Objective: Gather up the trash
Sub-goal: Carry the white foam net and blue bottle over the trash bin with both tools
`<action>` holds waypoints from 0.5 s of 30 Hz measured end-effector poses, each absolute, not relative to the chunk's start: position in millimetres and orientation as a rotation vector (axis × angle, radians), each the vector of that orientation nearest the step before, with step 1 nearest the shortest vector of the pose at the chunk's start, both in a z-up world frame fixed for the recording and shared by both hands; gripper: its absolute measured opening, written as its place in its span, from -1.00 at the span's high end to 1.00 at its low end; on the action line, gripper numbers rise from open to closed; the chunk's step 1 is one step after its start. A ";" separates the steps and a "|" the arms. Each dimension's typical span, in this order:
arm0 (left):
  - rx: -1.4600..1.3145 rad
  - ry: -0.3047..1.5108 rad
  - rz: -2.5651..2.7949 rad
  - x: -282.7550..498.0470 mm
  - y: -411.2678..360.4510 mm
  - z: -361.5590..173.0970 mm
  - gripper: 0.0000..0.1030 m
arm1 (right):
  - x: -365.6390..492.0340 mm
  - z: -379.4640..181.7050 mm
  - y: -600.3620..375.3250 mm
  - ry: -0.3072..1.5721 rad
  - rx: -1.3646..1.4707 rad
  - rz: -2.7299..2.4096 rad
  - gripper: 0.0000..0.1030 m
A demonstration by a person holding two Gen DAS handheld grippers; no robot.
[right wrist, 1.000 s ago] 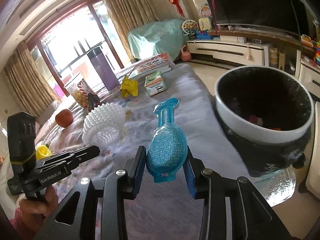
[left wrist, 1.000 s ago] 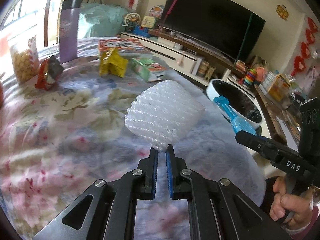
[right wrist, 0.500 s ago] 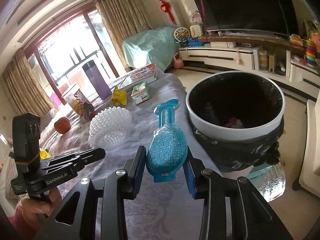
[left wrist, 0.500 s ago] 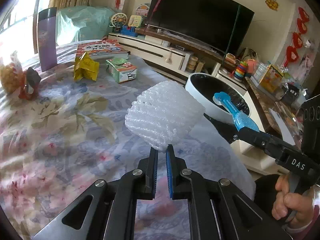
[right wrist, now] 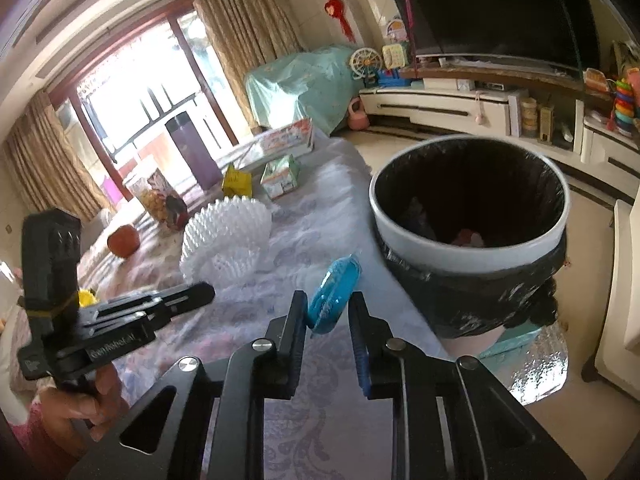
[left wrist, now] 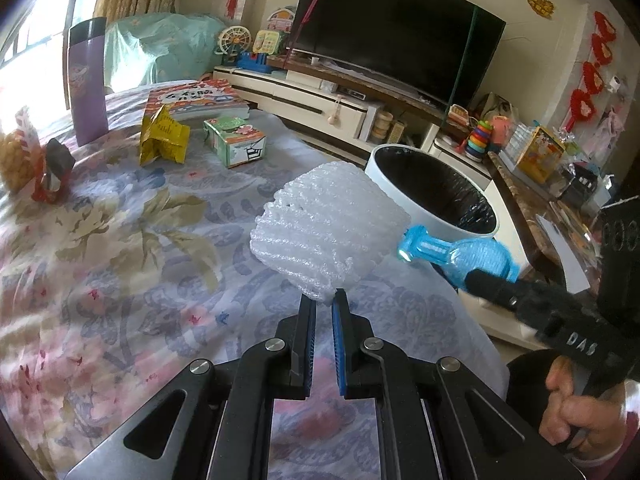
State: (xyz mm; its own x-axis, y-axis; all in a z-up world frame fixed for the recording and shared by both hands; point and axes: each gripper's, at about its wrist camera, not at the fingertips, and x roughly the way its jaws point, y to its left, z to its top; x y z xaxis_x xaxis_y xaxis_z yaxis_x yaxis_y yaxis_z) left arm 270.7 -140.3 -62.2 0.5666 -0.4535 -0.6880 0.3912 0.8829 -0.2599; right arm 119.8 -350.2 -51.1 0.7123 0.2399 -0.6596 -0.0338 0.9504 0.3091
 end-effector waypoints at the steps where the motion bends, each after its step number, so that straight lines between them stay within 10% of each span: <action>1: -0.083 0.833 -0.494 270.4 -138.8 -62.8 0.88 | 120.1 -54.3 -348.5 0.775 0.285 0.156 0.60; 15: -0.098 0.847 -0.481 268.7 -132.0 -67.9 0.88 | 123.6 -63.6 -342.2 0.785 0.299 0.167 0.53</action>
